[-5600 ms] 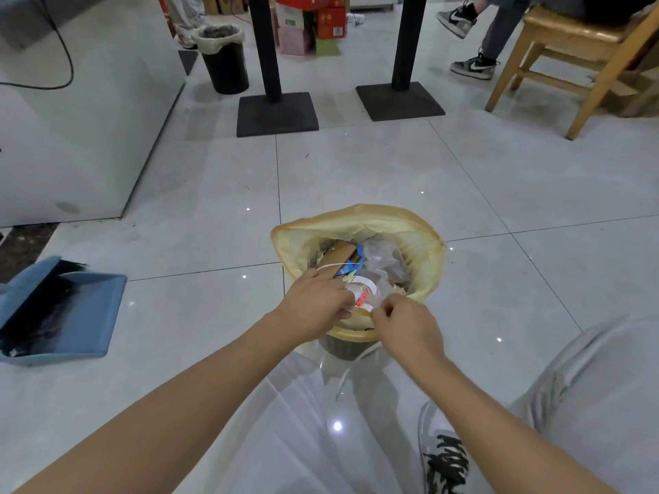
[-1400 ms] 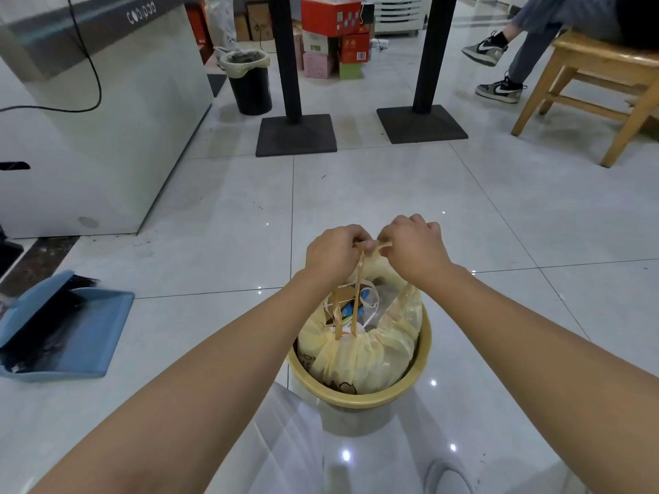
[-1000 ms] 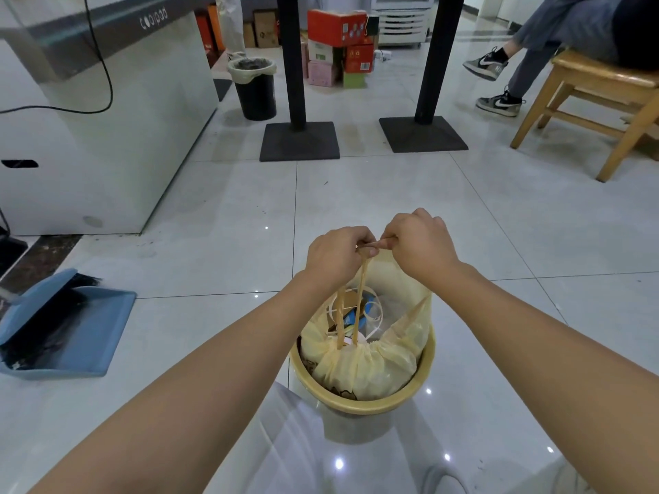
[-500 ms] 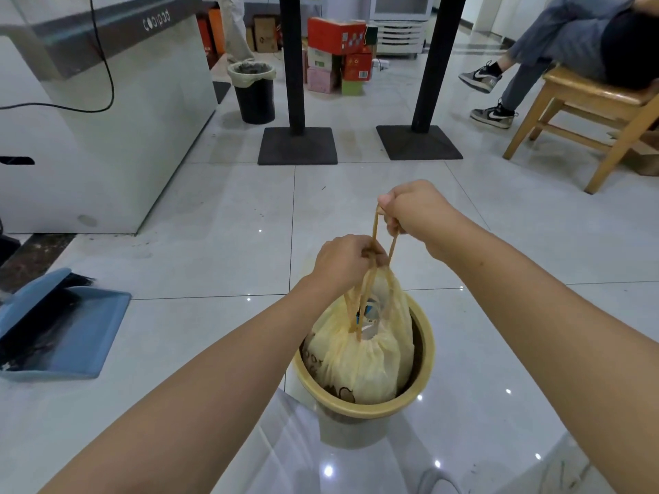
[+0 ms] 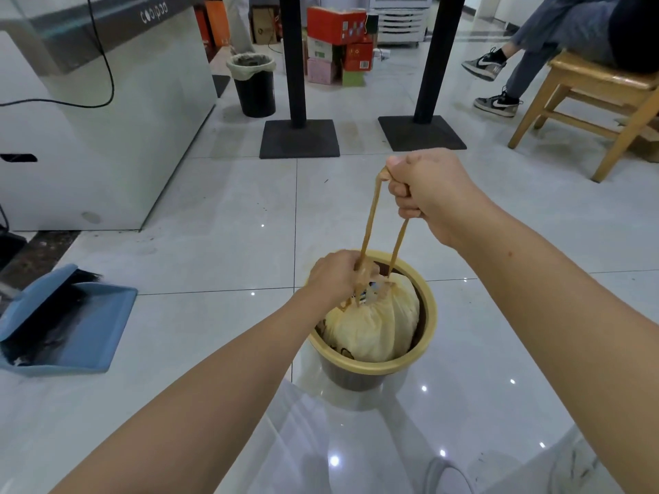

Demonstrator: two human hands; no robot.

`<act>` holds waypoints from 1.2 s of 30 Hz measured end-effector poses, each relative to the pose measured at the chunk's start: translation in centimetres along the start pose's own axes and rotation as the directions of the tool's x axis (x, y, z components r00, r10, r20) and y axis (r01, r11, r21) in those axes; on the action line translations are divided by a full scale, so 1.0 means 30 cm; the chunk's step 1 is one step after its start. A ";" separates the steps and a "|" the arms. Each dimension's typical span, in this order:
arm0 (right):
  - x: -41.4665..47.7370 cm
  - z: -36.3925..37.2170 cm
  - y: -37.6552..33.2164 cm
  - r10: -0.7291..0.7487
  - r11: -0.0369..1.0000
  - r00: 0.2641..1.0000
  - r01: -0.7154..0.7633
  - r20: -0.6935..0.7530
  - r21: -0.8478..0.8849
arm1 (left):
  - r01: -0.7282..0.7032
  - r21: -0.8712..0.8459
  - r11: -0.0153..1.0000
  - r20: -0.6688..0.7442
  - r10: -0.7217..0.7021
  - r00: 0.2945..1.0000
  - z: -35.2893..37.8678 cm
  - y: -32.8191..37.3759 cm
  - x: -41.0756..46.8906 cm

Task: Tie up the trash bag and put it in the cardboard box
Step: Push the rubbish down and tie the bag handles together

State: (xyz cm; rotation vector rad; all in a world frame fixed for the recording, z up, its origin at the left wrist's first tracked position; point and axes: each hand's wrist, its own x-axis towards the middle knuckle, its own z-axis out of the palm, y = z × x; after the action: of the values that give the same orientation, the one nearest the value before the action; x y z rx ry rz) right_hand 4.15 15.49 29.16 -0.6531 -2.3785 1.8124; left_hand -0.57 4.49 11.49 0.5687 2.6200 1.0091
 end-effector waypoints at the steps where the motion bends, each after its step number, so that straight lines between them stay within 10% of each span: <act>1: 0.004 -0.012 0.015 -0.074 0.997 0.997 0.074 0.022 -0.005 | -0.004 -0.111 0.994 -0.018 0.002 1.000 -0.021 0.006 0.002; 5: 0.019 -0.024 0.112 -0.158 0.970 0.972 0.186 0.171 -0.158 | -0.131 -0.504 0.854 -0.195 0.036 0.980 -0.148 0.112 -0.004; 18: 0.021 -0.021 0.229 -0.035 0.993 0.843 0.091 0.537 -0.079 | -0.170 -0.566 0.807 -0.032 0.185 0.982 -0.254 0.188 -0.052; 22: 0.039 -0.024 0.191 -0.098 0.995 0.912 0.093 0.398 0.032 | -0.196 -0.718 0.668 0.026 0.308 0.951 -0.180 0.052 -0.083; 27: 0.008 0.013 0.143 -0.089 0.996 0.919 0.087 0.385 0.023 | -0.061 -0.423 0.904 0.158 0.140 0.978 0.039 -0.014 -0.091; 36: -0.046 0.034 0.096 -0.138 0.990 0.951 0.129 0.277 0.049 | 0.052 -0.163 0.985 0.025 -0.049 0.998 0.190 -0.021 -0.028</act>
State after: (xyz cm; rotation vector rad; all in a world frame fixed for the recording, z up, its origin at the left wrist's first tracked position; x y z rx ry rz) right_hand 5.90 14.65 26.41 -0.2365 -2.4856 1.9931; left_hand 2.21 6.98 7.06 0.4690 2.4895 1.1819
